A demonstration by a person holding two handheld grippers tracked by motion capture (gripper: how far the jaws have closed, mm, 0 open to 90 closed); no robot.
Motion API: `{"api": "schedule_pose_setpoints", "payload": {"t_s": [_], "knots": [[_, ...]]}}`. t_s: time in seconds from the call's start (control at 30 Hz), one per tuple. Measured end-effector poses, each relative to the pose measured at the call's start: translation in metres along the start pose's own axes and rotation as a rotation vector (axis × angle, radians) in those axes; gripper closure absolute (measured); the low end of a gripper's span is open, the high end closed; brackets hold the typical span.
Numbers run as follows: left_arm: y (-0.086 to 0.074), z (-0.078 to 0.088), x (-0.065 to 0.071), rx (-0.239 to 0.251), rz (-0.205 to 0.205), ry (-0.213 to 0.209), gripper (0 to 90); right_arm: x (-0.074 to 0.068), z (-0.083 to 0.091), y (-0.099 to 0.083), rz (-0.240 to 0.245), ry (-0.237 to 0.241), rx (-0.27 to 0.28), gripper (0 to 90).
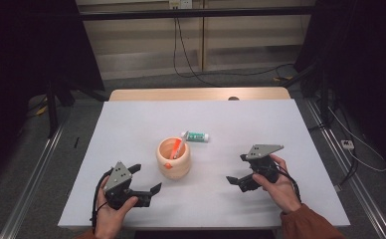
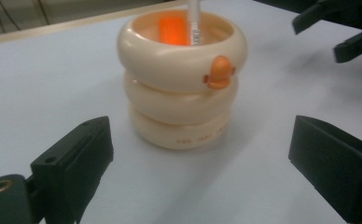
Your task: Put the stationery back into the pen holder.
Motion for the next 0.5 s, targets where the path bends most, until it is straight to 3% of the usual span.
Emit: {"api": "schedule_pose_setpoints", "payload": {"t_s": [0.2,0.4,0.5], "knots": [[-0.006,-0.004,0.002,-0.02,-0.017,-0.01,5.4,0.011,-0.006,0.006,-0.012,-0.035,-0.01,10.6],[-0.007,-0.005,-0.002,-0.023,-0.005,-0.007,5.5,0.022,-0.018,0.023,0.003,-0.025,-0.046,15.1],[-0.007,-0.004,-0.002,-0.021,-0.025,-0.009,5.5,0.027,-0.027,0.031,0.008,-0.016,-0.056,15.3]]}}
Point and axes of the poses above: each handheld gripper's, and its own axes: z roughly backward along the jaws, y roughly out of its top, x roughly to its right, the point moved 8 cm from there along -z, roughly forward along the jaws, and after that the axes turned 7 degrees about y, right-handed, at the moved point
